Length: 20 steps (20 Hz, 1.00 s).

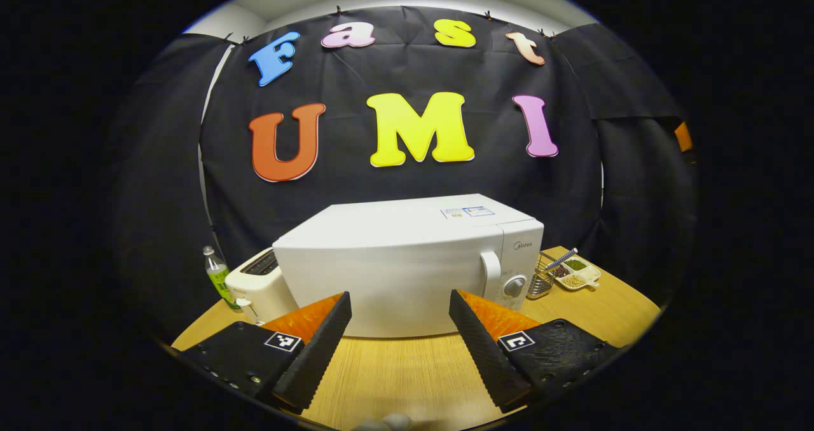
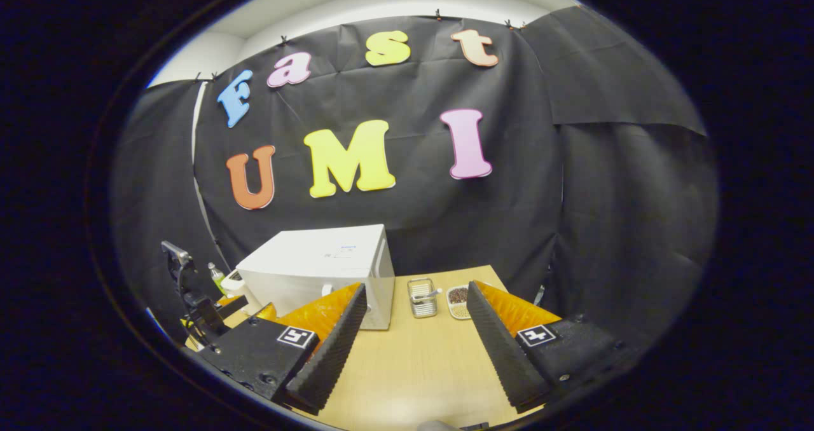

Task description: Open the microwave oven with the left hand, put the food in, and close the microwave oven.

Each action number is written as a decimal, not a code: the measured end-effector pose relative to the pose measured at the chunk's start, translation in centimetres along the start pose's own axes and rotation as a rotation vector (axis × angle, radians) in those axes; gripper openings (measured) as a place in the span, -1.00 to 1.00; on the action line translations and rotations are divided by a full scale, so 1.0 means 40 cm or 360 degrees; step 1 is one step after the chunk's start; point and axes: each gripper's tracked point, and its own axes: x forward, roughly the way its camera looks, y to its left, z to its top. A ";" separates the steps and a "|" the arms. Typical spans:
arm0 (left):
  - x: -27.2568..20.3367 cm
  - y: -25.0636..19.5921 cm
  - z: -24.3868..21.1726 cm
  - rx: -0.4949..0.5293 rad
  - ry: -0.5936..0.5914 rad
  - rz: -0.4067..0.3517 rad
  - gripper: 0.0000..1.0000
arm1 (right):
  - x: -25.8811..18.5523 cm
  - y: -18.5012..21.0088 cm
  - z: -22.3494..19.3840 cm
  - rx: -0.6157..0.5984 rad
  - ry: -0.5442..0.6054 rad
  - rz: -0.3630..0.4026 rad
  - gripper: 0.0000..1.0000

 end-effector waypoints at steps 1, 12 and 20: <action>-0.032 0.000 0.035 0.0009 -0.0032 -0.0003 0.93 | -0.013 0.012 0.010 -0.0015 -0.0023 0.0011 1.00; -0.353 0.032 0.320 -0.0090 -0.0245 0.0057 0.93 | -0.104 0.031 0.032 -0.0122 -0.0143 0.0017 1.00; -0.378 0.036 0.337 -0.0104 -0.0255 0.0058 0.93 | -0.148 0.049 0.066 -0.0118 -0.0210 0.0011 1.00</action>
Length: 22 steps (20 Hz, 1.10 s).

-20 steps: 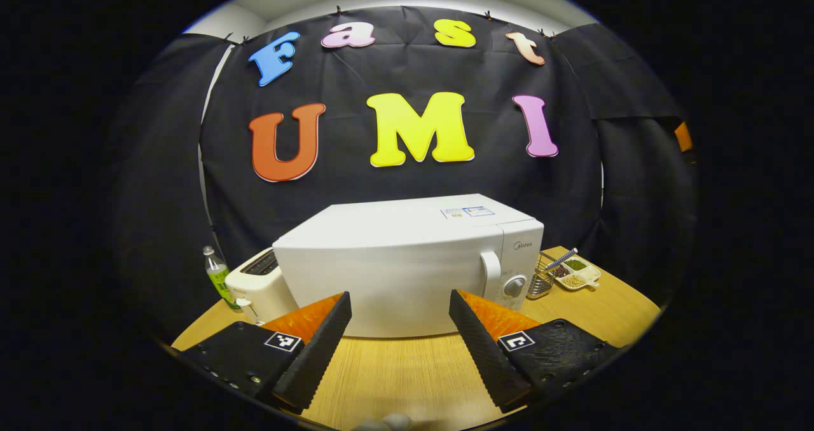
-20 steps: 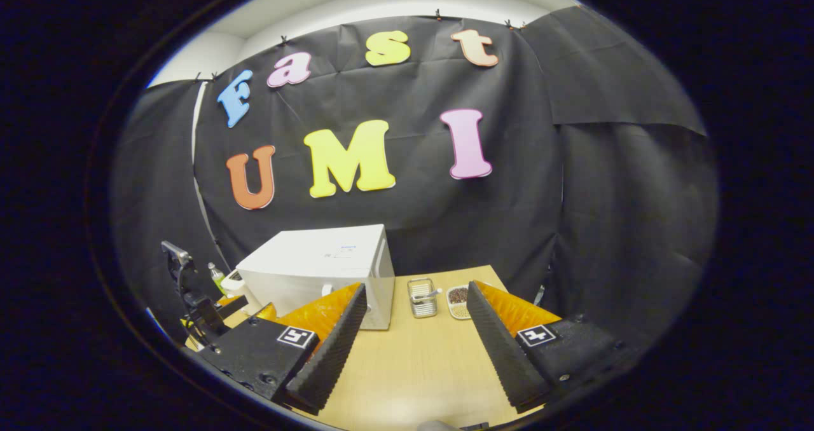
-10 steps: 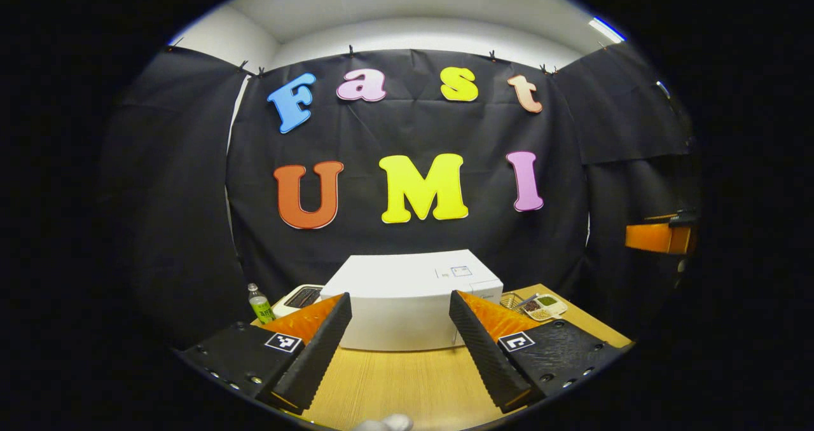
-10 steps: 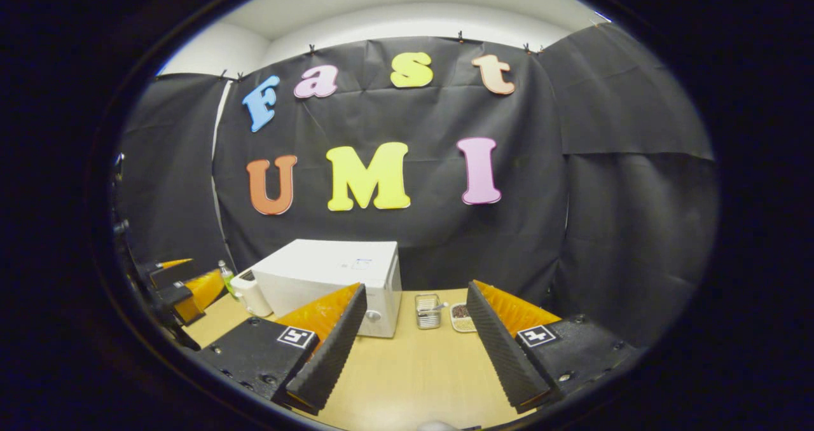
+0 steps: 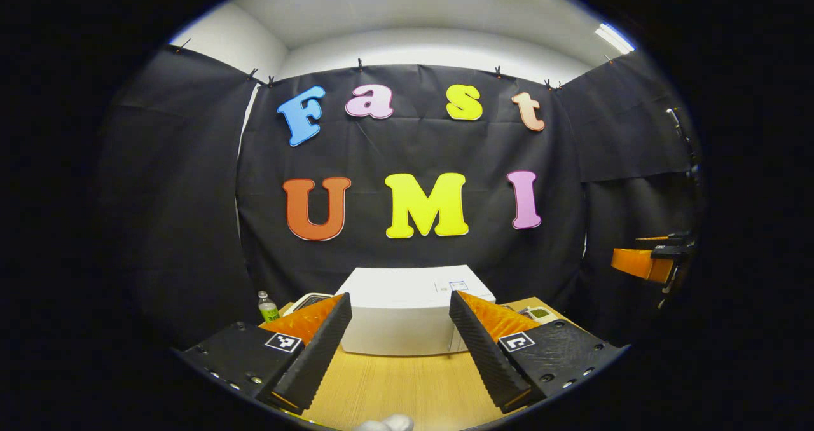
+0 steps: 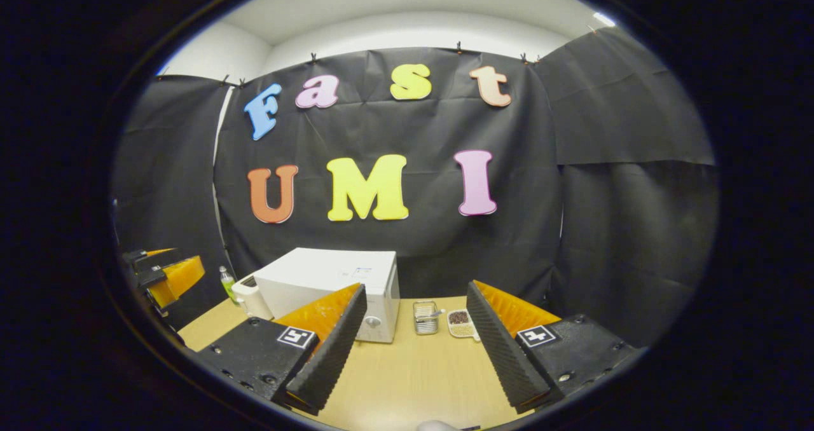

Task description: Open the microwave oven with the left hand, put the food in, and close the microwave oven.

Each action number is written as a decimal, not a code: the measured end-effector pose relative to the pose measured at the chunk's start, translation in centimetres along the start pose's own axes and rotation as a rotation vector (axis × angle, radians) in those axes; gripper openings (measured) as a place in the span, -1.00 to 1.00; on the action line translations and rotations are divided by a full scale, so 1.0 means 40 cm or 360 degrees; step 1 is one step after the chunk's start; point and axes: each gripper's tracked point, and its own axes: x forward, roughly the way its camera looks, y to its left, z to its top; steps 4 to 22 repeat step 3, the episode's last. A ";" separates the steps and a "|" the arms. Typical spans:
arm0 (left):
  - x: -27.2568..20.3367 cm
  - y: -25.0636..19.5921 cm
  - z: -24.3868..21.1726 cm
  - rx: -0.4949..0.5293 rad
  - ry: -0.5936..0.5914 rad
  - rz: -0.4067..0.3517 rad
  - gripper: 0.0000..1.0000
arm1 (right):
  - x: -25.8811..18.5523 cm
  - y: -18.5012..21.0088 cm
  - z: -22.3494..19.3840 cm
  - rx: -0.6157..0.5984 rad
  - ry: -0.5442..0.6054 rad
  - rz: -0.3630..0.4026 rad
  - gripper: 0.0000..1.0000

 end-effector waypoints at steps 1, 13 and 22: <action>-0.002 0.003 0.003 0.0002 0.0002 0.0002 0.92 | 0.000 0.003 0.000 -0.0002 -0.0001 0.0001 0.82; -0.001 0.005 0.018 0.0003 -0.0018 0.0001 0.93 | -0.002 0.009 -0.002 0.0013 0.0006 0.0001 1.00; -0.001 0.005 0.018 0.0003 -0.0018 0.0001 0.93 | -0.002 0.009 -0.002 0.0013 0.0006 0.0001 1.00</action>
